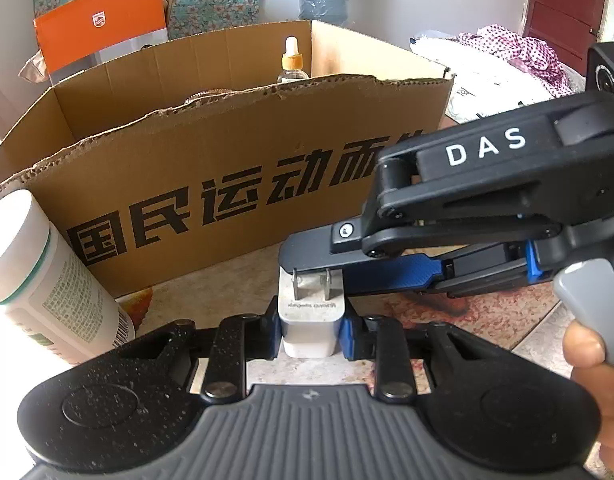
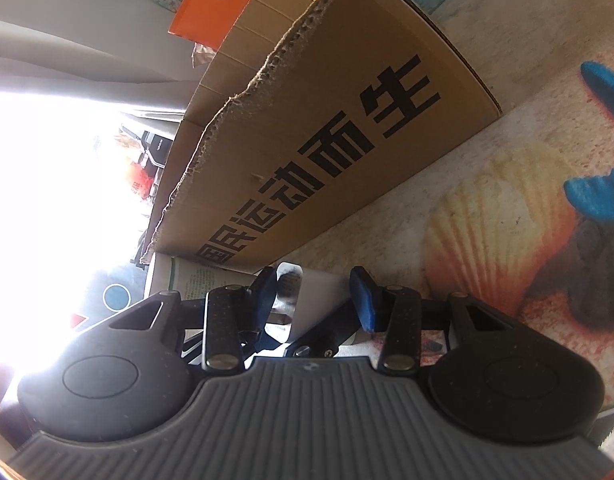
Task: Organize rigid objects
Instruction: 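Lift the charger into the box and open the right tool, then withdraw the right tool toward the white supplement tub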
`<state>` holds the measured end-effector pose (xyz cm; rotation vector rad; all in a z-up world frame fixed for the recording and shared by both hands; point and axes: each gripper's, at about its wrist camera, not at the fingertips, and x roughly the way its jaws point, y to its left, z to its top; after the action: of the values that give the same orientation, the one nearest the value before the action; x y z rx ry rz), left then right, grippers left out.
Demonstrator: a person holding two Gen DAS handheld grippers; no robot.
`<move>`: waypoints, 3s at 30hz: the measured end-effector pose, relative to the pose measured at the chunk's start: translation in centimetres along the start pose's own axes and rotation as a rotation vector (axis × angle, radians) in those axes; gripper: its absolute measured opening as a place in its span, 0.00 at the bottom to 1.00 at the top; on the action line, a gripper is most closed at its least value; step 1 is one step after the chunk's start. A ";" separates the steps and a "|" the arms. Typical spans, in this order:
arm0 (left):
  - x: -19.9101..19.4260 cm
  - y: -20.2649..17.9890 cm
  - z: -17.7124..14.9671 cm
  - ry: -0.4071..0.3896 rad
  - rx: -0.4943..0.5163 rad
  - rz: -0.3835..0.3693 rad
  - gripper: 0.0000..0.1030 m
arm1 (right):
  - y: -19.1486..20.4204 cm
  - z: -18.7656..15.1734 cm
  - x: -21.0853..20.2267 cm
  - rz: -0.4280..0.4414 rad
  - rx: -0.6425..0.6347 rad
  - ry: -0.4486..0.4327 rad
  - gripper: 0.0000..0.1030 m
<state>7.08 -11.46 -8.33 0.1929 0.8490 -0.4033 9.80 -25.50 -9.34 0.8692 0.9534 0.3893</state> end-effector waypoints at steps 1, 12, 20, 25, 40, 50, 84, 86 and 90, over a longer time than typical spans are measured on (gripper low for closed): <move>0.0 0.0 0.0 0.000 0.000 0.001 0.27 | -0.1 0.0 0.0 0.001 -0.001 0.000 0.39; -1.7 0.2 0.2 -0.034 -0.001 0.009 0.27 | 0.8 -0.1 -0.8 0.011 -0.027 -0.017 0.39; -7.8 0.6 3.6 -0.200 0.013 0.042 0.27 | 6.9 1.2 -4.5 0.068 -0.173 -0.111 0.39; -9.5 1.9 8.1 -0.268 0.002 0.046 0.27 | 11.4 4.6 -5.8 0.085 -0.292 -0.162 0.39; 1.2 7.1 13.2 0.047 -0.212 0.009 0.27 | 7.7 15.1 4.7 -0.013 -0.119 0.122 0.40; 4.3 7.7 13.4 0.117 -0.238 0.033 0.28 | 6.3 15.2 8.7 -0.105 -0.154 0.193 0.41; -11.6 3.5 7.0 -0.212 -0.048 0.004 0.99 | 9.8 4.5 -12.1 0.040 -0.360 -0.388 0.83; -12.3 4.2 5.8 -0.211 -0.061 0.015 0.99 | 9.7 3.6 -12.3 0.039 -0.360 -0.383 0.84; -13.7 5.6 3.5 -0.213 -0.101 0.051 0.99 | 9.5 2.2 -11.7 0.042 -0.358 -0.347 0.84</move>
<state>3.71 -3.82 4.40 0.0762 0.6511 -0.3254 6.00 -28.20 5.11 0.6036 0.5240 0.4131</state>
